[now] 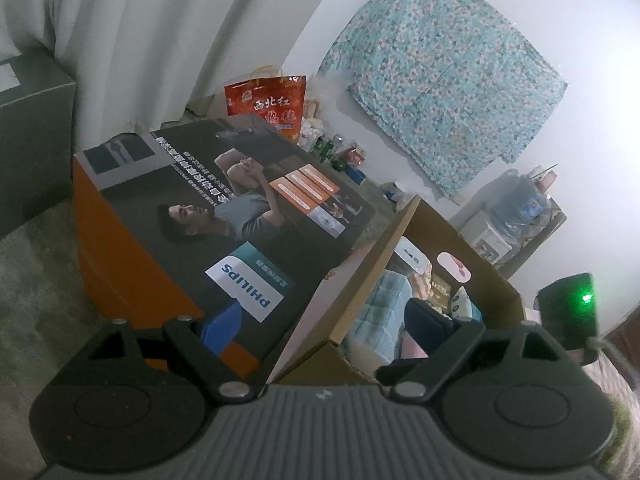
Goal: Organize soft objects
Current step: 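Open both tools to drop the snack bag and carton into the box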
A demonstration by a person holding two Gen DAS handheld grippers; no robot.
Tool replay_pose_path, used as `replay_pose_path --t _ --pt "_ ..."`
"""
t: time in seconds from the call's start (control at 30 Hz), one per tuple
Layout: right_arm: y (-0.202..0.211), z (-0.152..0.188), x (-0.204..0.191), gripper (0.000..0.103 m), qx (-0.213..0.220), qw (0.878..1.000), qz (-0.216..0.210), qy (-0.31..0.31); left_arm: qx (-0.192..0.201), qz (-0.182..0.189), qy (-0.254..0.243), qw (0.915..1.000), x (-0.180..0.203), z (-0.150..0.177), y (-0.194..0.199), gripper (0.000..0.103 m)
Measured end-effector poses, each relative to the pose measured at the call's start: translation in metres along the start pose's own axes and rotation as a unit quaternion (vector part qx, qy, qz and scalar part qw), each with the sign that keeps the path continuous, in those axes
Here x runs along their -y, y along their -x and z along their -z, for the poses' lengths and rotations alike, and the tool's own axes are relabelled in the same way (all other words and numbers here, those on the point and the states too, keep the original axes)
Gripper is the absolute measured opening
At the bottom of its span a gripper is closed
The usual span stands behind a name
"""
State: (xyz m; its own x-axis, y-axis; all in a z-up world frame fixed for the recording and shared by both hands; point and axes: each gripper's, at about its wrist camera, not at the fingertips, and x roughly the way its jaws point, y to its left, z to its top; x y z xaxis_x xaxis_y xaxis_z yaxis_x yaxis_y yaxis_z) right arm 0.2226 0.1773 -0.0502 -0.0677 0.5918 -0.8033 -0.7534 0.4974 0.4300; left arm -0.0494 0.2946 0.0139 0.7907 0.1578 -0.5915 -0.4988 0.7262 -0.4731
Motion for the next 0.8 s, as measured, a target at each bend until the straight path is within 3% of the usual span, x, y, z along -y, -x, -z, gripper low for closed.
replay_pose_path --t 0.1,0.27,0.43,0.63,0.73,0.8 --pt "-0.018 0.002 0.006 0.037 -0.019 0.999 -0.023 -0.029 -0.001 -0.001 0.000 1.0000 0.000 0.001 -0.001 0.090" --pt "-0.013 0.004 0.002 0.039 -0.004 0.999 -0.037 -0.036 0.001 -0.001 -0.002 1.0000 0.001 0.002 0.000 0.090" --pt "0.027 0.005 0.009 0.041 0.051 0.996 -0.055 -0.056 0.004 0.005 -0.008 0.9999 0.007 0.003 0.004 0.090" --pt "0.099 0.034 0.028 0.057 0.133 0.983 -0.083 -0.096 0.001 0.020 -0.026 0.9995 0.023 0.006 0.008 0.091" --pt "0.110 0.052 0.037 0.062 0.122 0.983 -0.069 -0.119 0.000 0.025 -0.034 0.9991 0.031 0.009 0.007 0.092" --pt "0.103 0.060 0.042 0.062 0.081 0.984 -0.052 -0.147 -0.002 0.027 -0.035 0.9990 0.036 0.011 0.007 0.092"
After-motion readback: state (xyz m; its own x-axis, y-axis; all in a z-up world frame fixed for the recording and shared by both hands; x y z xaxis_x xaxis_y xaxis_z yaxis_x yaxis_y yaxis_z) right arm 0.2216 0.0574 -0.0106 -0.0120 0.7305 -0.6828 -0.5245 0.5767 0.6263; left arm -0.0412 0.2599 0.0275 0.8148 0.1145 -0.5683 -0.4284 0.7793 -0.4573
